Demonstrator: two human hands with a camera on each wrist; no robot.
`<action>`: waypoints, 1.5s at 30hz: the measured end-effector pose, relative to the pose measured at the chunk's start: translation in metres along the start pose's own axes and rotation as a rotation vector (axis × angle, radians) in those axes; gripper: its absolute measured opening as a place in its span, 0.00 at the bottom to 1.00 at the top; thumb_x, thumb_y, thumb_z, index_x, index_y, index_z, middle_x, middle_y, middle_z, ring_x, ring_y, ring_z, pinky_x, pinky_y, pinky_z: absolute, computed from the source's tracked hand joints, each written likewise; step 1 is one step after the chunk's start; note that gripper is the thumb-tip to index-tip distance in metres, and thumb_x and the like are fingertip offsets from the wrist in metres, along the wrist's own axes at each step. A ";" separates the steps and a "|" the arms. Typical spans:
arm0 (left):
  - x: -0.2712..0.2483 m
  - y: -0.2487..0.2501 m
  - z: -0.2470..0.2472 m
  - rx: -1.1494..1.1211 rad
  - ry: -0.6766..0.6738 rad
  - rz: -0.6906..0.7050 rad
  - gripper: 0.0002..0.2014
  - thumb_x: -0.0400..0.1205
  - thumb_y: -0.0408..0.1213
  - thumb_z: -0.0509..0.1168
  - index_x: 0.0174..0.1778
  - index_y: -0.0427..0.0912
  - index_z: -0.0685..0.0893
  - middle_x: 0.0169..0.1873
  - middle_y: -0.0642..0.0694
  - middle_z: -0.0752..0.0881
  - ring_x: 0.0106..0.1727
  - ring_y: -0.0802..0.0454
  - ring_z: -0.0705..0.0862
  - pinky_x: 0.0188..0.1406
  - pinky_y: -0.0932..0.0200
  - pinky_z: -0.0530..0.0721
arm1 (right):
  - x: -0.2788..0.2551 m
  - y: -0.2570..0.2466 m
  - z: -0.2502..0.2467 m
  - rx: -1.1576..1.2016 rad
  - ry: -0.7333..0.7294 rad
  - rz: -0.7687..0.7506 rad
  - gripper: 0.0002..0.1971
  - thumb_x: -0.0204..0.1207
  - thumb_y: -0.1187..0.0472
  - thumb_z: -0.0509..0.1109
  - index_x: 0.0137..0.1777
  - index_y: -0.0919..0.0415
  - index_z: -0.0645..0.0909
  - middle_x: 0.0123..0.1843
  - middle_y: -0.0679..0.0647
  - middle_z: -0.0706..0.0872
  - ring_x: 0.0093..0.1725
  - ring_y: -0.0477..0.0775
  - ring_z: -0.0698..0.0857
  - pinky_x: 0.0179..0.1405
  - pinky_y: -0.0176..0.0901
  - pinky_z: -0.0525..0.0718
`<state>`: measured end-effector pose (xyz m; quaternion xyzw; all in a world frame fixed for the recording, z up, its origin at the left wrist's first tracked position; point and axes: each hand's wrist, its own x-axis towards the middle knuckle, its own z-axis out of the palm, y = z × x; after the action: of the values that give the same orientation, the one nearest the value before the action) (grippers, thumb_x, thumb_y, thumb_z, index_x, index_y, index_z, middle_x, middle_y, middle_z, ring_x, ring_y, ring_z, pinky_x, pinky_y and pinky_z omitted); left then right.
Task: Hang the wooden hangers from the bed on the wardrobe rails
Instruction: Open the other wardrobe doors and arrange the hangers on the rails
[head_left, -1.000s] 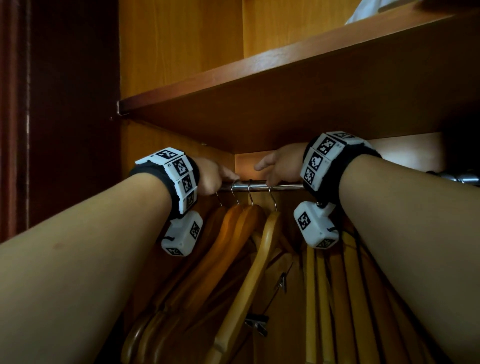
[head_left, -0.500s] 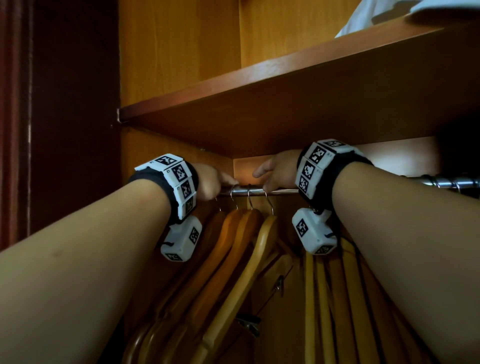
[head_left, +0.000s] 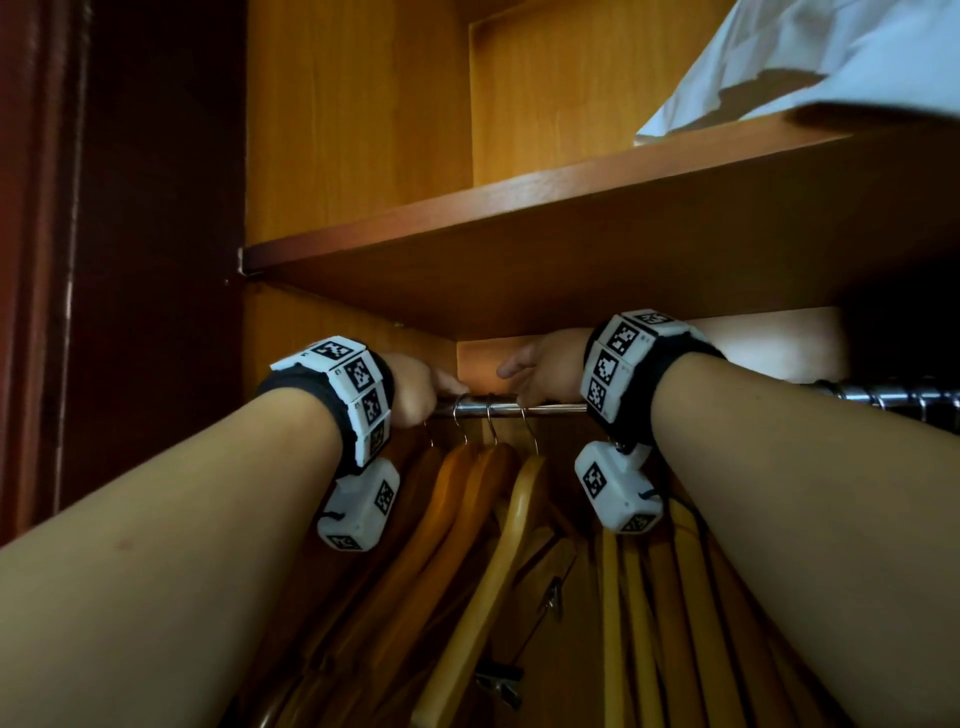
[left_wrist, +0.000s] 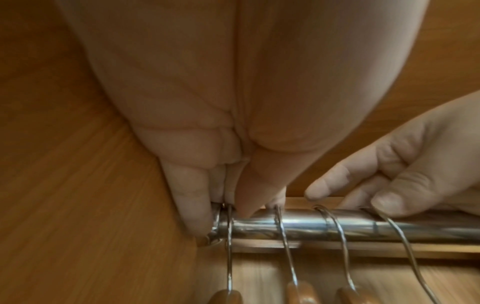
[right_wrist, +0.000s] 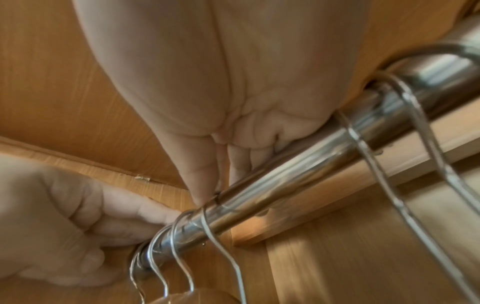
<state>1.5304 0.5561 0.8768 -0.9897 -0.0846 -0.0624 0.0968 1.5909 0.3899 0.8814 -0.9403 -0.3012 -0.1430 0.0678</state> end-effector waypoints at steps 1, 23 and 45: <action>0.000 0.000 0.000 0.005 -0.004 0.005 0.35 0.88 0.24 0.56 0.86 0.60 0.60 0.83 0.48 0.67 0.77 0.46 0.74 0.72 0.55 0.77 | 0.002 0.003 0.000 0.056 0.023 -0.001 0.27 0.82 0.55 0.70 0.80 0.43 0.70 0.83 0.49 0.68 0.80 0.54 0.69 0.79 0.48 0.68; 0.005 -0.004 0.003 0.077 -0.017 0.042 0.33 0.88 0.25 0.55 0.86 0.61 0.60 0.79 0.46 0.73 0.72 0.46 0.78 0.67 0.54 0.79 | -0.047 0.053 -0.011 -0.183 0.025 0.112 0.29 0.74 0.45 0.76 0.75 0.50 0.78 0.71 0.48 0.81 0.68 0.51 0.79 0.71 0.48 0.76; 0.017 -0.006 0.005 0.076 -0.057 -0.012 0.37 0.87 0.25 0.58 0.87 0.62 0.55 0.83 0.45 0.68 0.77 0.44 0.74 0.74 0.49 0.77 | -0.033 0.044 0.003 -0.190 0.080 0.044 0.27 0.77 0.46 0.73 0.75 0.51 0.77 0.69 0.48 0.83 0.65 0.50 0.82 0.69 0.49 0.79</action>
<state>1.5468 0.5653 0.8753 -0.9862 -0.0955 -0.0317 0.1314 1.5915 0.3373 0.8661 -0.9425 -0.2626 -0.2068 -0.0068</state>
